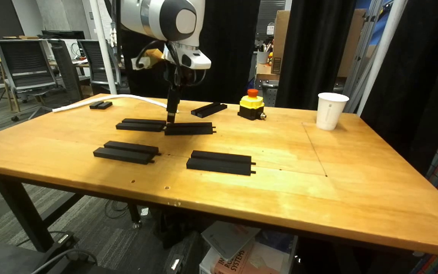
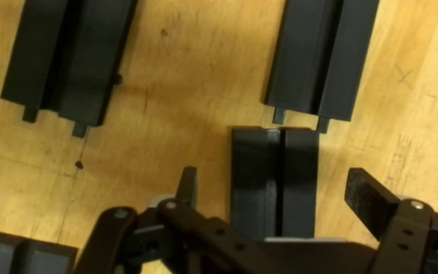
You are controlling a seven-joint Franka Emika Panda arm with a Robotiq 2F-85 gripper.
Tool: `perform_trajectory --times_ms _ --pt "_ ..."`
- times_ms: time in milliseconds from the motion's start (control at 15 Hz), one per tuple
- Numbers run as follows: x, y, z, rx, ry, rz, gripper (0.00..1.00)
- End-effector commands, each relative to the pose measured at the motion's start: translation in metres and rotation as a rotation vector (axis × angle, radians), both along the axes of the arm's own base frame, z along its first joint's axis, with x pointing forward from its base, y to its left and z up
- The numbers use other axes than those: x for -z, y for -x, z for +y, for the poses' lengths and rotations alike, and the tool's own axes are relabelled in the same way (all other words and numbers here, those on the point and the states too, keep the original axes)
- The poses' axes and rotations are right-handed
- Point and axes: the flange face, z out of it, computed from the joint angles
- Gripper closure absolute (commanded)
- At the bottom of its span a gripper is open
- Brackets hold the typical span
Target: Connect four black pieces together
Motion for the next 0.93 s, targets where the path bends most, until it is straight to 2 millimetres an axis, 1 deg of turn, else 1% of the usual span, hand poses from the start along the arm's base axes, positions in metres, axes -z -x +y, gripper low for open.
perform_trajectory --times_ms 0,200,333,467,533,733,867 --pt "0.018 0.0 -0.02 -0.058 -0.006 0.022 0.0" --pt "0.033 -0.005 -0.031 -0.072 0.014 0.034 0.0" --pt "0.036 -0.01 -0.034 -0.073 0.03 0.03 0.0" --pt "0.033 -0.014 -0.036 -0.067 0.051 0.007 0.0" --pt "0.027 -0.015 -0.036 -0.061 0.067 -0.012 0.0" --pt "0.012 -0.018 -0.03 -0.052 0.13 -0.079 0.0" --pt "0.012 -0.024 -0.023 -0.047 0.174 -0.106 0.0"
